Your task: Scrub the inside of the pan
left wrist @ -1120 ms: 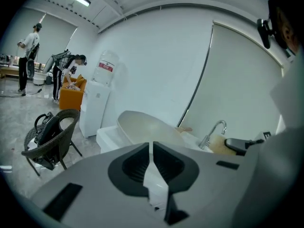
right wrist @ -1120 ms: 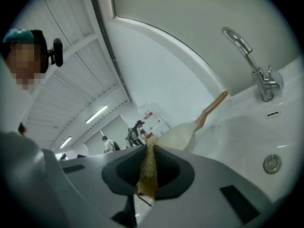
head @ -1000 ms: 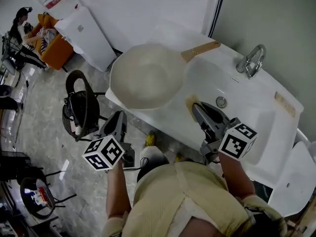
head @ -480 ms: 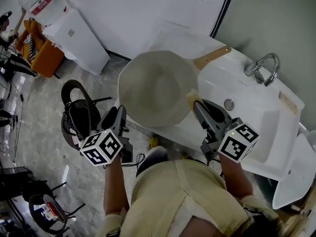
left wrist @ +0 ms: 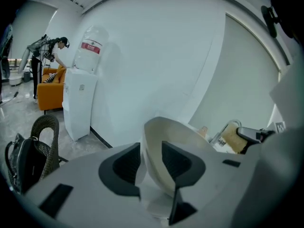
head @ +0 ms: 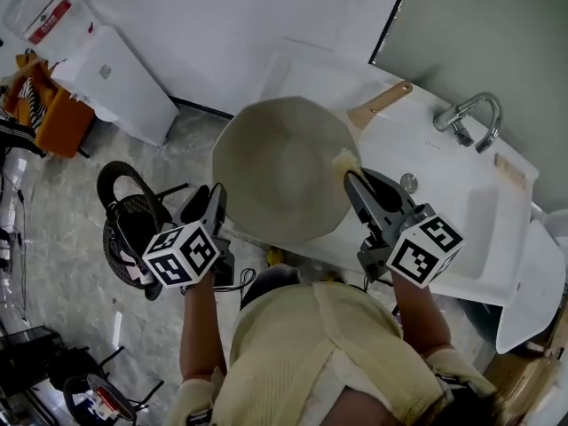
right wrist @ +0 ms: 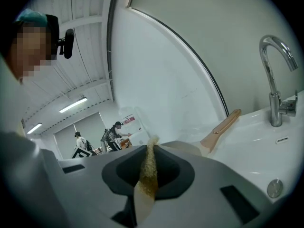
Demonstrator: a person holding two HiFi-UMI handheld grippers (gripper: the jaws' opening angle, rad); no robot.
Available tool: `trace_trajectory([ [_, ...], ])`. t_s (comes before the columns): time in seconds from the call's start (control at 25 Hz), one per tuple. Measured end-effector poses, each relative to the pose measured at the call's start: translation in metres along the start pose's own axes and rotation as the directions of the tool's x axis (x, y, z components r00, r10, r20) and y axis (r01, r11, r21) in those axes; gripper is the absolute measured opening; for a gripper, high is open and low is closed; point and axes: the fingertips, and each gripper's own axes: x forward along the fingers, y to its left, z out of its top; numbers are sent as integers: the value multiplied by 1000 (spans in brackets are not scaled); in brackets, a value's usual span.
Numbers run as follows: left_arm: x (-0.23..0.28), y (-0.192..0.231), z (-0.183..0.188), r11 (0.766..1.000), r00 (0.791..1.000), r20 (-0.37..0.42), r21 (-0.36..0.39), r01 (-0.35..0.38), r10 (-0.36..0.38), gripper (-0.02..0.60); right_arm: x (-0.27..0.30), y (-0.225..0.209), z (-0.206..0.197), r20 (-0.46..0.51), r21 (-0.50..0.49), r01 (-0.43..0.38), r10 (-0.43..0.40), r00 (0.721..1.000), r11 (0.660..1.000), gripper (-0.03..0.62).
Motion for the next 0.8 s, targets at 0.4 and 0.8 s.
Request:
trace_trajectory([
  [0.4, 23, 9, -2, 996, 994, -96, 60, 63, -57, 178, 38, 7, 0, -57, -110, 77, -84, 995, 991, 55],
  [0.8, 32, 7, -5, 986, 979, -147, 69, 151, -139, 178, 84, 11, 9, -117, -309, 152, -196, 974, 939, 55],
])
